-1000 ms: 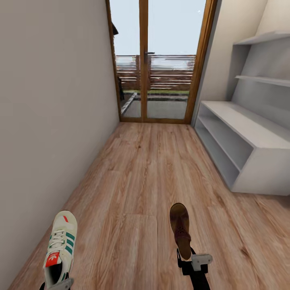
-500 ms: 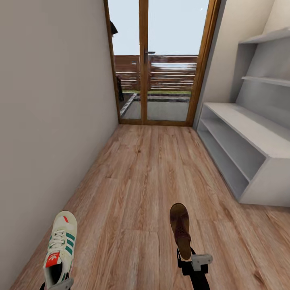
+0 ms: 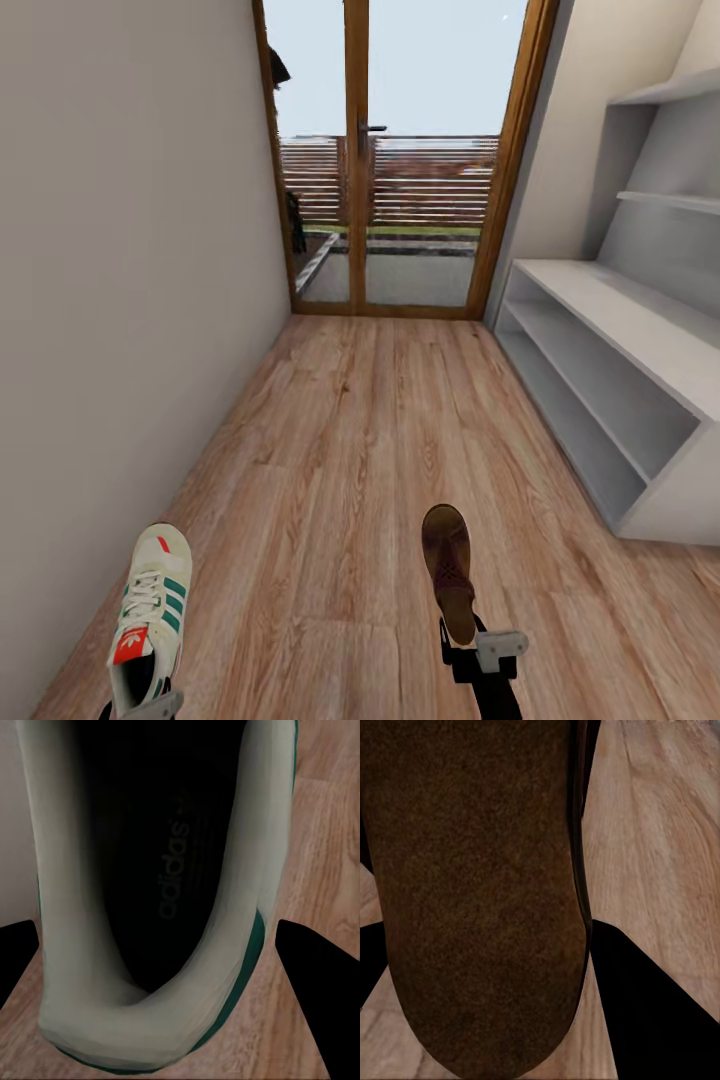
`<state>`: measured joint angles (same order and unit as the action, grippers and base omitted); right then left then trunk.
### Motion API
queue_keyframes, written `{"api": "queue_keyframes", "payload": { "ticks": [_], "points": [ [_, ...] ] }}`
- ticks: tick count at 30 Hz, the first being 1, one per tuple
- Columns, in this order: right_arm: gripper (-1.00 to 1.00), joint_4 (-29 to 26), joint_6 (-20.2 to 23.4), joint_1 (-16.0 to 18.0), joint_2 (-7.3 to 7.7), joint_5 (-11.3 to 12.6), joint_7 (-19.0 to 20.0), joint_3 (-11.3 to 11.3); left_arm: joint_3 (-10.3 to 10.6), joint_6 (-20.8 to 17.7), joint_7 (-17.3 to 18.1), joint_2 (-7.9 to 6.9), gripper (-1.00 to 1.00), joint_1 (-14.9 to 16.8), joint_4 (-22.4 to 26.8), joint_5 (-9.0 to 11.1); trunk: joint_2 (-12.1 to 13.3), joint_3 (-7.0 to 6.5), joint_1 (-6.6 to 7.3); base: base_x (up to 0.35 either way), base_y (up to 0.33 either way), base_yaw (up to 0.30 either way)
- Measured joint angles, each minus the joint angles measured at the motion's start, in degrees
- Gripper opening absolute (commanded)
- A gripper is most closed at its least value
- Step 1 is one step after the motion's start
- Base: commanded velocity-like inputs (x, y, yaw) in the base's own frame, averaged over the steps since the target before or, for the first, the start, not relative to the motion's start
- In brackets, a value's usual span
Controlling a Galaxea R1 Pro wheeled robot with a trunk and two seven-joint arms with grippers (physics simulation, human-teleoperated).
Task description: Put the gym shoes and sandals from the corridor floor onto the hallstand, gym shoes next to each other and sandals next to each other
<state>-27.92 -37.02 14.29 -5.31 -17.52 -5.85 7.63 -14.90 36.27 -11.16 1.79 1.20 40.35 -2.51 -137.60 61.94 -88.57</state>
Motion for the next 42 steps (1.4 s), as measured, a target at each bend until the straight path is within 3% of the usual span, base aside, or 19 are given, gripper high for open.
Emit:
{"api": "queue_keyframes", "payload": {
  "ticks": [42],
  "points": [
    [-1.0,-0.07,-0.03,0.0,0.0,0.0,0.0,0.0,0.05,0.02,0.0,-0.01,-1.0,0.0,0.08,-0.03,0.0,0.0,0.0,0.338,0.0,-0.004]
  ]
}}
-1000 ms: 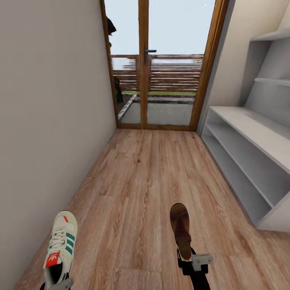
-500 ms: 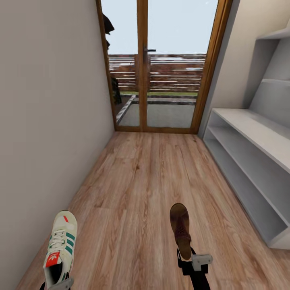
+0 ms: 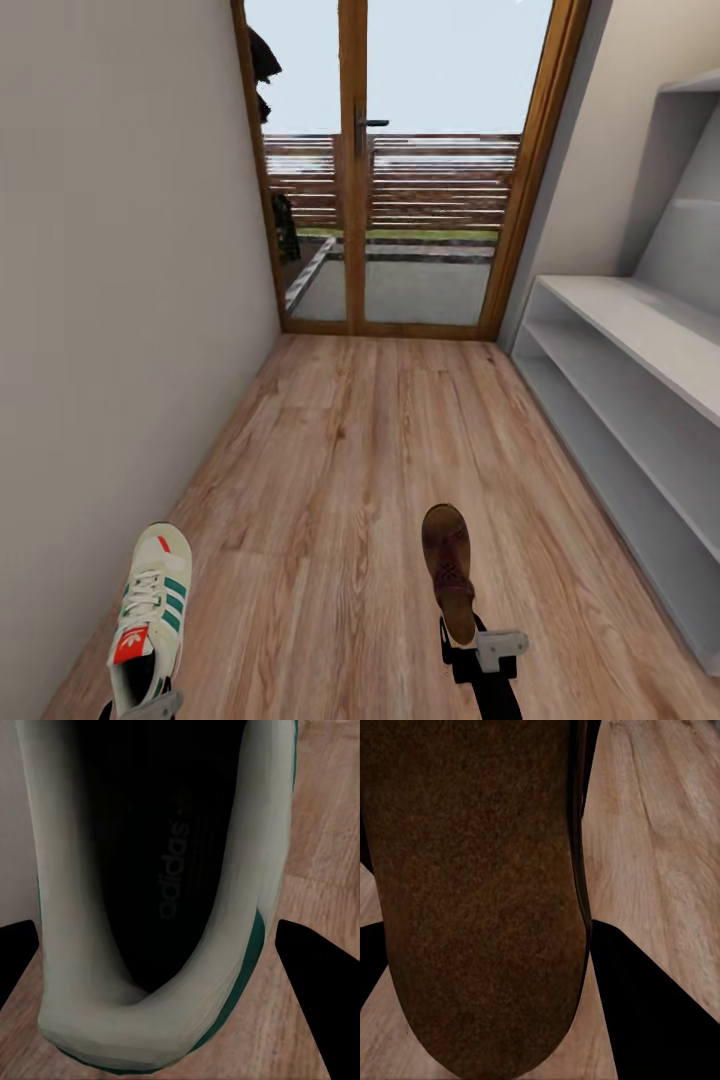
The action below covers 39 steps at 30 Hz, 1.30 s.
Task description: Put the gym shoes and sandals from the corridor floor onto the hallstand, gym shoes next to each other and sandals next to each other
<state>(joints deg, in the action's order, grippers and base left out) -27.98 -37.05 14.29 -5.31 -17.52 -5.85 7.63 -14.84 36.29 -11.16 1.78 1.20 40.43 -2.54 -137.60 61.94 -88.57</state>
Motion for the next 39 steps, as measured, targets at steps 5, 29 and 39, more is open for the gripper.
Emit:
{"api": "queue_keyframes", "payload": {
  "ticks": [5,29,39],
  "points": [
    [-1.0,-0.2,-0.05,0.0,0.0,-0.06,0.0,0.03,0.05,0.01,0.0,0.02,-1.0,0.0,0.02,-0.04,0.0,0.0,0.0,0.338,0.0,0.0],
    [-1.0,-0.01,-0.02,-0.01,-0.18,-0.01,0.09,-0.03,-0.14,-0.04,0.62,-0.23,-1.0,0.01,-0.68,0.03,0.0,-0.11,0.0,0.338,0.007,-0.05],
    [-1.0,0.07,0.03,-0.01,-0.17,0.0,0.08,0.0,-0.18,-0.03,0.62,-0.23,-1.0,0.01,-0.57,0.04,0.0,-0.35,0.0,0.338,0.049,-0.259]
  ]
}}
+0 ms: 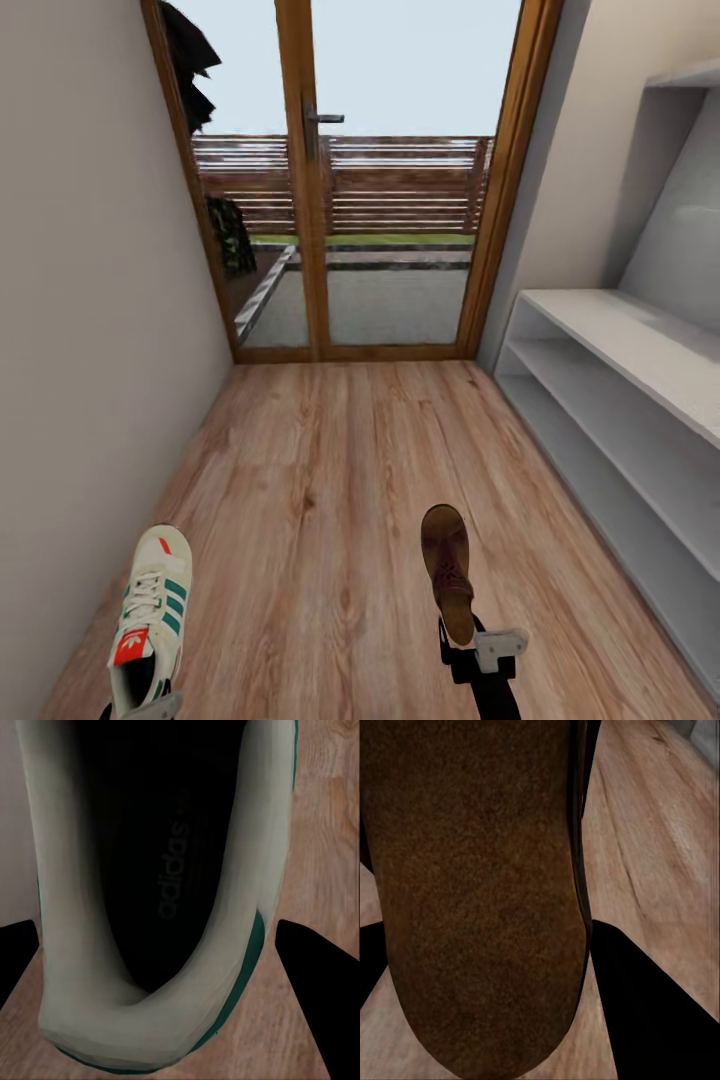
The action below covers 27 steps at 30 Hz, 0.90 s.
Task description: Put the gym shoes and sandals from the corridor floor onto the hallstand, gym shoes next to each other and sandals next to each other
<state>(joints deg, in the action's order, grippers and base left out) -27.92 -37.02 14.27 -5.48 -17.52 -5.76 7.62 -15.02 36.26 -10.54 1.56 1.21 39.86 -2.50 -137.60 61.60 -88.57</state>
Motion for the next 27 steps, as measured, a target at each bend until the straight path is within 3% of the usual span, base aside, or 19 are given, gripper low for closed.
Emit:
{"api": "queue_keyframes", "payload": {
  "ticks": [14,21,27],
  "points": [
    [-1.0,0.02,0.01,0.0,-0.17,0.08,0.0,-0.04,0.03,-0.04,-0.23,0.08,-1.0,-0.01,0.5,0.0,0.0,-0.05,0.0,0.311,0.167,-0.272],
    [-1.0,0.03,0.0,0.01,-0.06,0.09,-0.01,-0.01,0.06,-0.01,-0.26,0.08,-1.0,-0.01,0.56,0.01,0.0,-0.05,0.0,0.321,0.129,-0.086],
    [-1.0,0.02,-0.02,0.0,0.0,0.09,-0.03,0.02,0.03,-0.09,-0.25,0.08,-1.0,-0.01,0.54,0.0,0.0,-0.05,0.0,0.311,0.176,-0.262]
  ]
}}
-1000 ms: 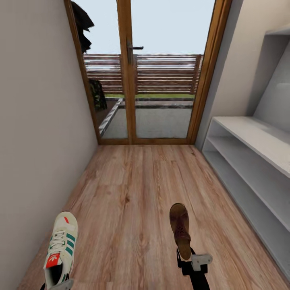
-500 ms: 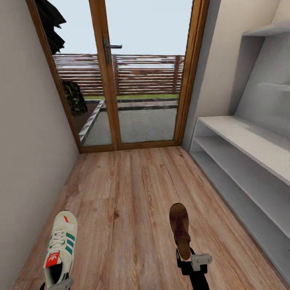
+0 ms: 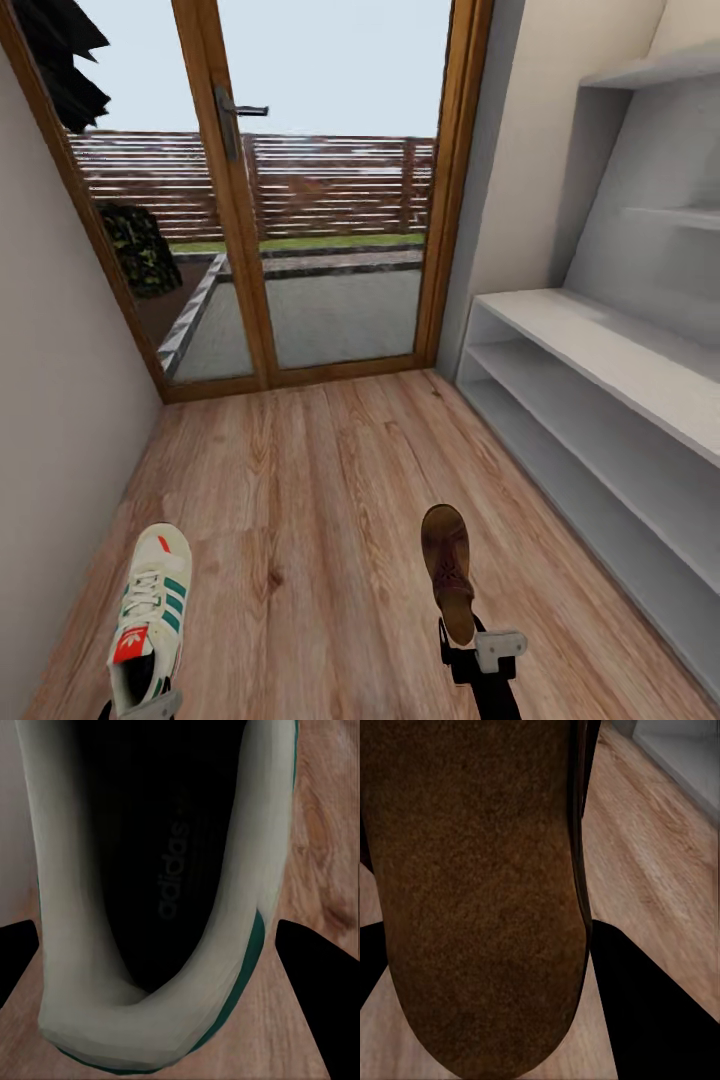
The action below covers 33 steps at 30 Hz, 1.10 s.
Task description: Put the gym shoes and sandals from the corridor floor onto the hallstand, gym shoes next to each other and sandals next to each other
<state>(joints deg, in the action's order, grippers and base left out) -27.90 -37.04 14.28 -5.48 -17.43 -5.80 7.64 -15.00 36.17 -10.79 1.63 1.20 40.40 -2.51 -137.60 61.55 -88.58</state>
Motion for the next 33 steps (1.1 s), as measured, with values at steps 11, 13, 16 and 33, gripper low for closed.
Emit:
{"api": "queue_keyframes", "payload": {
  "ticks": [11,13,16,33],
  "points": [
    [-1.0,-0.02,0.03,0.0,0.09,-0.06,0.02,0.07,0.1,0.09,0.07,0.0,-1.0,0.01,-0.3,-0.02,0.0,0.0,-0.03,0.102,0.073,-0.284],
    [-1.0,-0.02,0.03,0.0,0.09,-0.06,0.03,0.07,0.11,0.09,0.07,0.0,-1.0,0.01,-0.32,-0.03,0.0,0.0,-0.03,0.002,0.001,-0.299],
    [-1.0,-0.02,0.03,0.0,0.09,-0.05,0.02,0.07,0.11,0.09,0.06,0.0,-1.0,0.01,-0.33,-0.06,0.0,0.0,-0.03,0.001,0.0,-0.3],
    [-1.0,-0.01,0.03,0.0,0.09,-0.09,0.03,0.06,0.15,0.0,0.17,0.03,-1.0,0.0,-0.13,0.0,0.0,0.0,-0.01,0.137,0.124,-0.3]
  ]
}}
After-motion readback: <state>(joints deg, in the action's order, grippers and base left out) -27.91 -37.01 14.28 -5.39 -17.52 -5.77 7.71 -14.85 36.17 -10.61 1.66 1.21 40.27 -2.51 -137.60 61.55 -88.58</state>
